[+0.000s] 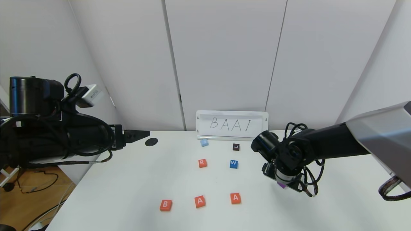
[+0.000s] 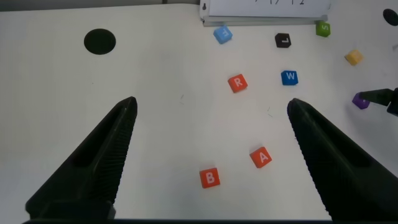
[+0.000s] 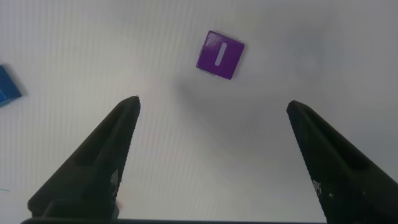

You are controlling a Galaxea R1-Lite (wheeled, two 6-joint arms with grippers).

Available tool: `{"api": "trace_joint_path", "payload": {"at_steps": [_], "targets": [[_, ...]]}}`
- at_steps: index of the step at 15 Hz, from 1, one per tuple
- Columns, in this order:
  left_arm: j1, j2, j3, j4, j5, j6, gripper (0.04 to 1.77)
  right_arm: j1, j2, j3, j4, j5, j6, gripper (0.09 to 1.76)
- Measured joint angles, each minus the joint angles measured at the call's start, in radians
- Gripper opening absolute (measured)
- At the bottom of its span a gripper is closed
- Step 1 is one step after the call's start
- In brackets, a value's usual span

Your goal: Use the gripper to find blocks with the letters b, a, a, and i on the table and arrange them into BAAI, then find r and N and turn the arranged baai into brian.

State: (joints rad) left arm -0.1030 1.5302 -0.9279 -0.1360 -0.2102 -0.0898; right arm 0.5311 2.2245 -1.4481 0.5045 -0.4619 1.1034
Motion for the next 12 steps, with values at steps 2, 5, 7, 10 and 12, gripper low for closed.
{"api": "trace_joint_path", "payload": {"at_steps": [2,5,7,10,12], "targets": [[0.000,0.001,0.000,0.000,0.000,0.000,1.72,-0.023,0.004,-0.003,-0.003,0.012,0.015,1.70],[0.000,0.003,0.000,0.000,0.000,0.000,1.72,-0.054,0.010,-0.007,-0.005,0.046,0.022,1.71],[0.000,0.004,0.000,0.000,0.000,0.000,1.72,-0.068,0.015,-0.009,-0.005,0.059,0.039,1.71],[0.000,0.004,0.000,0.000,0.000,0.000,1.72,-0.077,0.027,-0.012,-0.009,0.073,0.044,1.71],[0.000,0.004,0.000,0.000,0.000,0.000,1.72,-0.082,0.032,-0.018,-0.009,0.100,0.044,1.71]]}}
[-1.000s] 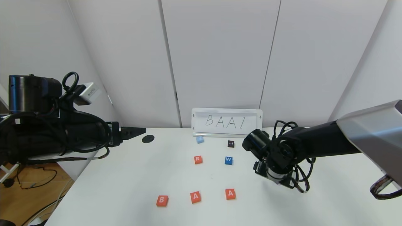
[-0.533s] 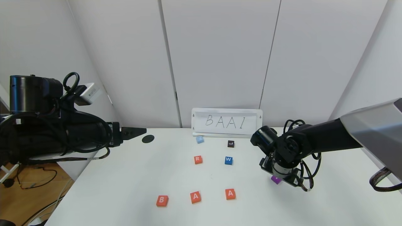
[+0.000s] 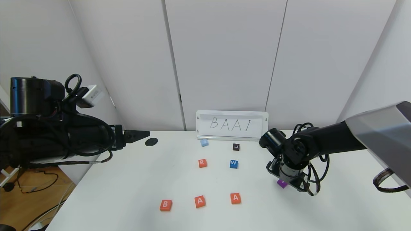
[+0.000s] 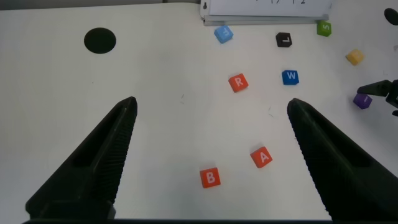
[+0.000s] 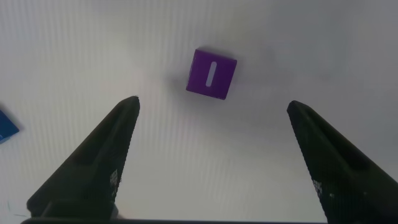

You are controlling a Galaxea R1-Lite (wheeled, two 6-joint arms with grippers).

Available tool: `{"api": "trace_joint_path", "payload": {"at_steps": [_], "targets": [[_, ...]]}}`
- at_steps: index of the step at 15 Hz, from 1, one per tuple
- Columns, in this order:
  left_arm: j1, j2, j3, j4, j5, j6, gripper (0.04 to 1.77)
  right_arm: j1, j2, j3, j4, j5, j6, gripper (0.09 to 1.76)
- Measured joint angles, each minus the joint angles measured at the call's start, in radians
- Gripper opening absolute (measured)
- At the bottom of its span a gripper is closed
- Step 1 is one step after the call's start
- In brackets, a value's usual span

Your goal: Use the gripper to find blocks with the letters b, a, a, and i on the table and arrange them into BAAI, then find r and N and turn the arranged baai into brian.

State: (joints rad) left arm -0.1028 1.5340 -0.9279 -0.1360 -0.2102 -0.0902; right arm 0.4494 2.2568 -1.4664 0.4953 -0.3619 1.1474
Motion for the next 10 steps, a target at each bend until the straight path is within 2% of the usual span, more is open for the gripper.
{"api": "trace_joint_path", "payload": {"at_steps": [10], "targets": [[0.000,0.001,0.000,0.000,0.000,0.000,1.72,-0.034,0.057,-0.055,0.006,0.014,0.003,1.71]]}}
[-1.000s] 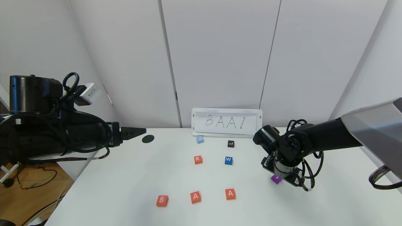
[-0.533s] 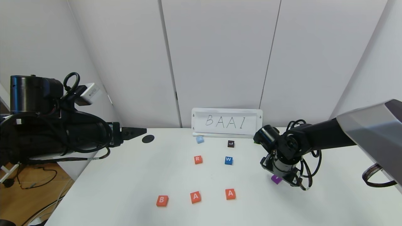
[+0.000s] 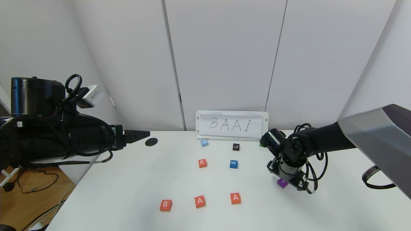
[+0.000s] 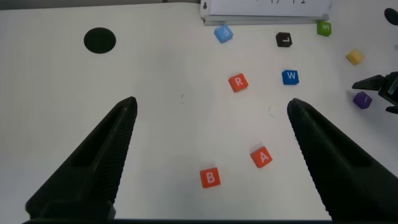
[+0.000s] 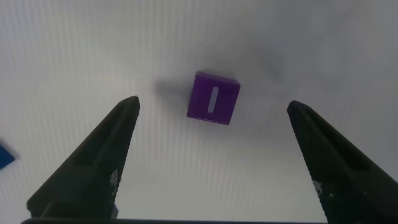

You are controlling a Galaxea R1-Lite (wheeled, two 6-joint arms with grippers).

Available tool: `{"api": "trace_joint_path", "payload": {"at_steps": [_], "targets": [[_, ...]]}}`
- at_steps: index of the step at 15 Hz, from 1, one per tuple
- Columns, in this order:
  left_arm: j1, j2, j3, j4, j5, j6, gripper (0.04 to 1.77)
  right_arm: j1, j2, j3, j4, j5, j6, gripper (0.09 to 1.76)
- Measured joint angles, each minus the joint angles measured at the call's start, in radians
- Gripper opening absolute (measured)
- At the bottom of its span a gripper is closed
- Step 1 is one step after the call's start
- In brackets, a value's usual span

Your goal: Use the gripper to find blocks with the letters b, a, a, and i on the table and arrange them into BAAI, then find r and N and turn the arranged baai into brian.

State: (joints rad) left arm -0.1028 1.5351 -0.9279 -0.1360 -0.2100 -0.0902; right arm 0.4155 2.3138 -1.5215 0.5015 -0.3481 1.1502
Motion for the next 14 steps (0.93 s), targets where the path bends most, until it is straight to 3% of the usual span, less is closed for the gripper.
{"api": "trace_joint_path", "payload": {"at_steps": [14], "targets": [[0.001,0.000,0.000,0.000,0.000,0.000,1.72,-0.012,0.036,-0.010,0.004,0.000,0.002,1.71]]}}
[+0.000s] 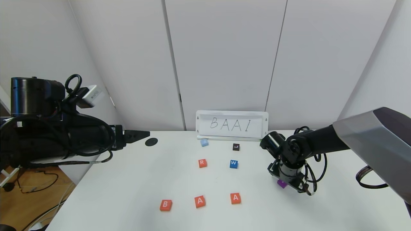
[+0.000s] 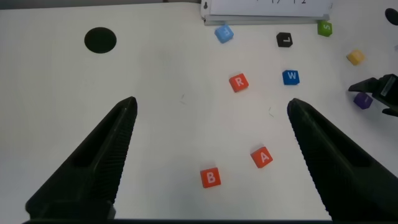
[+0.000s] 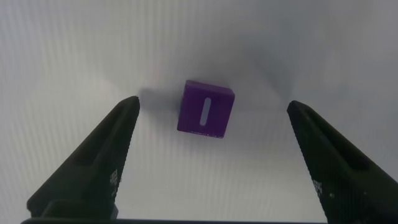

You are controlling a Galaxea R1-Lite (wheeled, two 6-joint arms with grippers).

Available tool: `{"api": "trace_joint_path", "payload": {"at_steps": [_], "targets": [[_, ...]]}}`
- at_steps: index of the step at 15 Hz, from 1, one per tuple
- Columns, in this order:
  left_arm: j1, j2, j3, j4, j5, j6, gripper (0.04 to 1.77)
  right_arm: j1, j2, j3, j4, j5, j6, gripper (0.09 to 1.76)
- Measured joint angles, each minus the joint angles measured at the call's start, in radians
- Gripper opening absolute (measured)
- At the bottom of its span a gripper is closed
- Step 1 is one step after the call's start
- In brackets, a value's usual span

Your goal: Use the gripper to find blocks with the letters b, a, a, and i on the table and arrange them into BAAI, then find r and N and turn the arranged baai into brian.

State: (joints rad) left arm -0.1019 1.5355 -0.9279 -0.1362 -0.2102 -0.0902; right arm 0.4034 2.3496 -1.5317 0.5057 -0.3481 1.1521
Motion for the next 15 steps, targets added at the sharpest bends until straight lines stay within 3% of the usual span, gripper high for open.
{"api": "trace_joint_path", "payload": {"at_steps": [4,8,13,15], "targets": [[0.000,0.000,0.000,0.000,0.000,0.000,1.72,0.000,0.006,-0.004,0.001,0.000,0.000,1.71],[0.001,0.000,0.000,0.000,0.000,0.000,1.72,0.000,0.010,-0.007,0.002,0.000,-0.001,1.07],[0.001,0.000,0.000,0.000,0.000,0.000,1.72,0.000,0.011,-0.007,0.002,0.000,-0.005,0.54],[0.001,0.000,0.000,0.000,0.000,0.000,1.72,0.000,0.011,-0.007,0.002,0.000,-0.005,0.54]]}}
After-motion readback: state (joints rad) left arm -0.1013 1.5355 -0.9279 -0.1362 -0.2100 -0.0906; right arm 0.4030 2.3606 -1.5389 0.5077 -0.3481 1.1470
